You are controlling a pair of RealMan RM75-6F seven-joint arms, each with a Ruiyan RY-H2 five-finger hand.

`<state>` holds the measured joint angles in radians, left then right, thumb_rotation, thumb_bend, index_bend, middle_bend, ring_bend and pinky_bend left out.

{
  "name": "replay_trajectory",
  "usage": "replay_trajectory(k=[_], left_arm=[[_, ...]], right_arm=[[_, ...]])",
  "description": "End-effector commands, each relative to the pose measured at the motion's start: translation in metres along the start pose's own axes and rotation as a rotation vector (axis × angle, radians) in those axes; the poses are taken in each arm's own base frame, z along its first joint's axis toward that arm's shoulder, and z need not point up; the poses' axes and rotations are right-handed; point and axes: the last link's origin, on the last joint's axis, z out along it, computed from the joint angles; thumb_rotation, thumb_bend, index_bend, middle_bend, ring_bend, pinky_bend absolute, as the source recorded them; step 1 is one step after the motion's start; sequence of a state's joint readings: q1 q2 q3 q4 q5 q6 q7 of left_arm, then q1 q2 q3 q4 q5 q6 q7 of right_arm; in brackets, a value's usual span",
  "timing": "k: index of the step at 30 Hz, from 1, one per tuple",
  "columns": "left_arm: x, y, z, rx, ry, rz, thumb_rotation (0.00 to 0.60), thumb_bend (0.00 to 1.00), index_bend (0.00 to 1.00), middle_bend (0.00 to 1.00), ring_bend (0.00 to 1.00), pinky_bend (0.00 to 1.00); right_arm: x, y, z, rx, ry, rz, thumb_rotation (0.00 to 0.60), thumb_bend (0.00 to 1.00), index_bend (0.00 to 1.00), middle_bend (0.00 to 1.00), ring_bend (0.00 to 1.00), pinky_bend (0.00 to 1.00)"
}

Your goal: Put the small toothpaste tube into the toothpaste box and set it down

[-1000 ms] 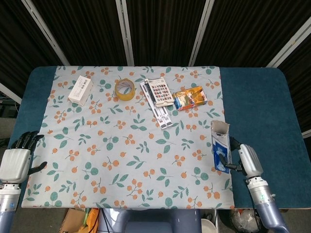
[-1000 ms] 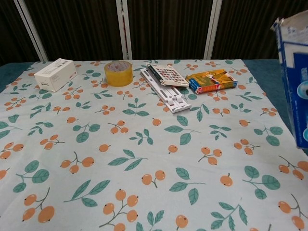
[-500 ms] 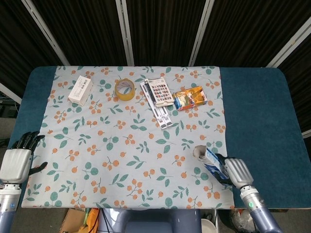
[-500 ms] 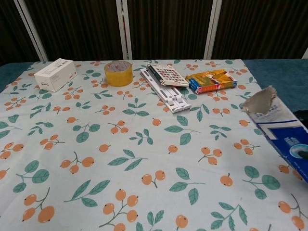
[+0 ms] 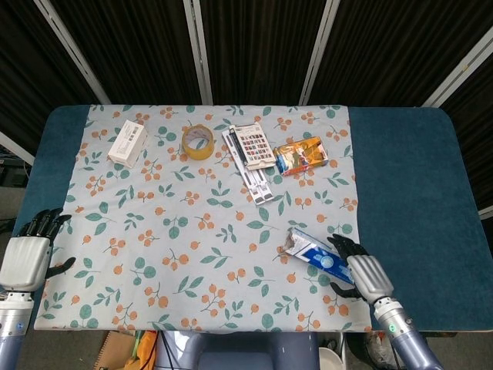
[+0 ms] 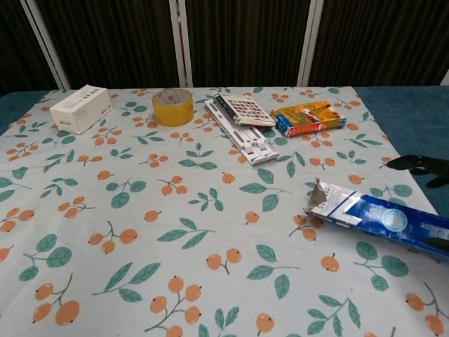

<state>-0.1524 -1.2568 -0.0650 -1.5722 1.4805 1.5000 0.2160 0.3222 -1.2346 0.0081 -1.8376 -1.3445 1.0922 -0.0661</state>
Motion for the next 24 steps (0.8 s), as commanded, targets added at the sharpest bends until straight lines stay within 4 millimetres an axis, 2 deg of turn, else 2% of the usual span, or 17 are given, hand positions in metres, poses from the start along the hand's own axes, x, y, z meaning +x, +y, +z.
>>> replay_trajectory(k=[1, 6, 11, 14, 17, 21, 24], left_arm=[[0.001, -0.001, 0.000, 0.002, 0.005, 0.004, 0.600, 0.00, 0.20, 0.12, 0.12, 0.27], [0.008, -0.009, 0.001, 0.014, 0.015, 0.015, 0.600, 0.00, 0.18, 0.10, 0.09, 0.23], [0.013, -0.017, -0.004, 0.012, -0.001, 0.043, 0.600, 0.00, 0.11, 0.04, 0.03, 0.15], [0.015, -0.021, -0.009, 0.011, -0.024, 0.051, 0.600, 0.00, 0.02, 0.00, 0.00, 0.07], [0.017, -0.023, -0.013, 0.009, -0.035, 0.053, 0.600, 0.00, 0.00, 0.00, 0.00, 0.04], [0.020, -0.021, -0.016, -0.003, -0.005, 0.023, 0.600, 0.00, 0.00, 0.00, 0.00, 0.03], [0.020, -0.020, -0.019, -0.013, 0.011, 0.016, 0.600, 0.00, 0.00, 0.00, 0.00, 0.03]], right_arm=[[0.010, 0.002, -0.002, -0.012, 0.028, 0.009, 0.600, 0.31, 0.00, 0.04, 0.00, 0.12], [0.036, 0.014, -0.010, -0.060, 0.090, -0.016, 0.600, 0.31, 0.00, 0.04, 0.00, 0.09], [0.063, 0.040, -0.029, -0.110, 0.178, -0.202, 0.600, 0.31, 0.00, 0.03, 0.00, 0.07], [0.070, 0.056, -0.046, -0.136, 0.224, -0.325, 0.600, 0.31, 0.00, 0.00, 0.00, 0.02], [0.073, 0.069, -0.063, -0.166, 0.284, -0.385, 0.600, 0.31, 0.00, 0.00, 0.00, 0.01], [0.078, 0.079, -0.086, -0.197, 0.401, -0.360, 0.600, 0.31, 0.00, 0.00, 0.00, 0.00], [0.081, 0.081, -0.094, -0.186, 0.479, -0.309, 0.600, 0.31, 0.00, 0.00, 0.00, 0.00]])
